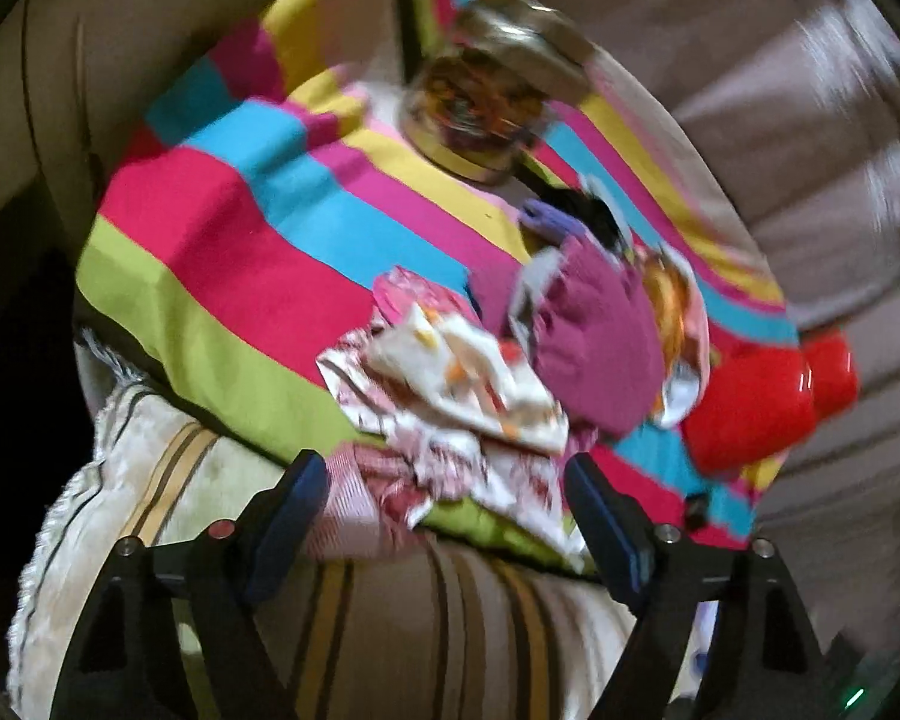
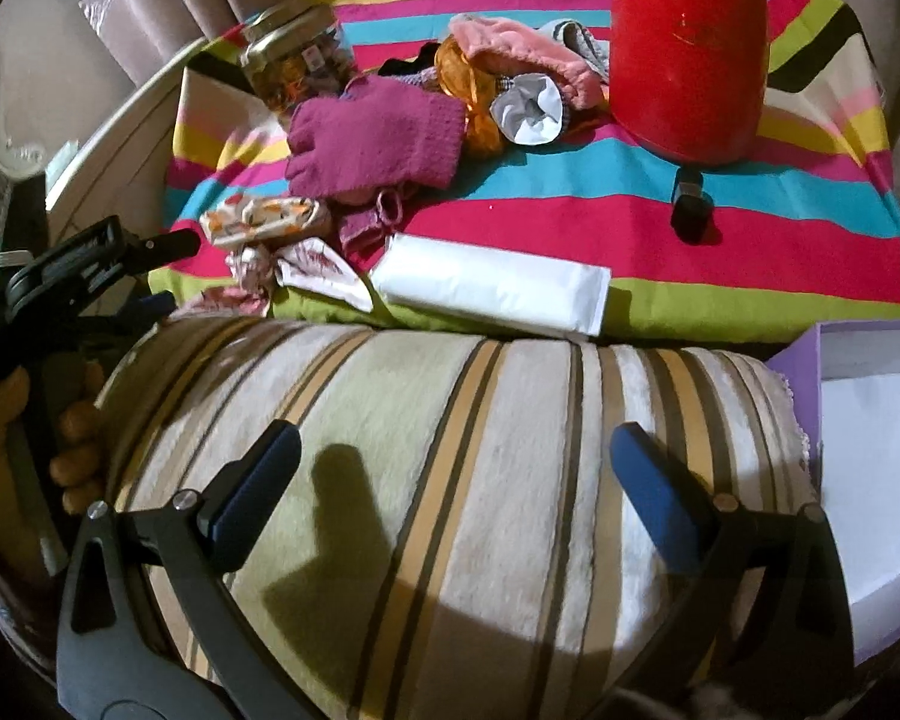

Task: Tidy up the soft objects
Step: 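Grasp the white floral cloth with the left tool while the right tool grasps the white folded pad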

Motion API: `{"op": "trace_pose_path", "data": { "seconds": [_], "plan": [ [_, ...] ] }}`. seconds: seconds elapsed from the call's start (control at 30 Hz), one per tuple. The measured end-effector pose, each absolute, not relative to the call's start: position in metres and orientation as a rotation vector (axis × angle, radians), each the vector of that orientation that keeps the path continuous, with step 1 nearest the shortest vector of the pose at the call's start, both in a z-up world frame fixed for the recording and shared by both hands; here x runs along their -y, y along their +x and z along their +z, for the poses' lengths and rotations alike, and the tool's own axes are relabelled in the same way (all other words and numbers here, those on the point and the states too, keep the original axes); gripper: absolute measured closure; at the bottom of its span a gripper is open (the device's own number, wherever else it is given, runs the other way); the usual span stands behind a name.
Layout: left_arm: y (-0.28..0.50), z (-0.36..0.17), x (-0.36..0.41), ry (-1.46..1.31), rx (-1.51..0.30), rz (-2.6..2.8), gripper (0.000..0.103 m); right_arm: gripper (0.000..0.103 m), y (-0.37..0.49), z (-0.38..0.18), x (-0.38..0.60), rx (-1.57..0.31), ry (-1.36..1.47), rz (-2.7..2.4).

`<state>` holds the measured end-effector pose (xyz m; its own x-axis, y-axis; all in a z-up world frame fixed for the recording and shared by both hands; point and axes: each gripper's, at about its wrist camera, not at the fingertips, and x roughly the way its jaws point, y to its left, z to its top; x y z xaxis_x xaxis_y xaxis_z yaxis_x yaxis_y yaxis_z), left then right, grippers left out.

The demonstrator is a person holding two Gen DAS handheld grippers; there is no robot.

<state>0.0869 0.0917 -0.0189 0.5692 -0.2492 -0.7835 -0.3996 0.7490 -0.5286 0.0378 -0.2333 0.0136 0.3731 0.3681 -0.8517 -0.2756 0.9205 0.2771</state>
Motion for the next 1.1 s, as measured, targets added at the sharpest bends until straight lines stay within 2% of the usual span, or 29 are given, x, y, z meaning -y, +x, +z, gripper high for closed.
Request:
{"op": "trace_pose_path", "data": {
  "seconds": [0.13,0.27,0.37,0.43,0.53,0.67,0.73,0.8,0.87,1.03,1.1],
  "plan": [
    [0.105,-0.039,-0.110,-0.908,-1.025,0.084,0.034,0.000,0.047,0.016,0.228,-1.094,0.028,0.459],
    [0.116,-0.049,-0.117,-0.983,-1.026,0.080,0.038,0.000,0.060,0.015,0.227,-1.072,-0.063,0.451],
    [0.123,-0.050,-0.118,-0.996,-1.009,0.061,0.050,0.001,0.074,0.009,0.224,-1.100,-0.114,0.470],
    [0.128,-0.049,-0.115,-0.976,-0.995,0.058,0.063,0.001,0.079,0.008,0.215,-1.075,-0.239,0.472],
    [0.130,-0.050,-0.116,-0.977,-0.988,0.037,0.077,0.001,0.089,0.001,0.203,-1.055,-0.386,0.496],
    [0.126,-0.049,-0.118,-0.982,-0.952,0.015,0.083,0.001,0.103,-0.013,0.194,-1.059,-0.493,0.535],
    [0.124,-0.046,-0.119,-0.985,-0.929,0.000,0.093,0.001,0.112,-0.020,0.190,-1.074,-0.514,0.553],
    [0.122,-0.043,-0.119,-0.983,-0.906,-0.017,0.094,0.001,0.119,-0.023,0.190,-1.090,-0.507,0.569],
    [0.121,-0.040,-0.118,-0.981,-0.888,-0.028,0.094,0.005,0.126,-0.029,0.189,-1.108,-0.505,0.585],
    [0.117,-0.039,-0.121,-0.998,-0.864,-0.044,0.097,0.026,0.139,-0.042,0.187,-1.170,-0.460,0.645],
    [0.114,-0.038,-0.122,-1.003,-0.851,-0.049,0.097,0.030,0.143,-0.046,0.189,-1.182,-0.455,0.639]
  ]
}}
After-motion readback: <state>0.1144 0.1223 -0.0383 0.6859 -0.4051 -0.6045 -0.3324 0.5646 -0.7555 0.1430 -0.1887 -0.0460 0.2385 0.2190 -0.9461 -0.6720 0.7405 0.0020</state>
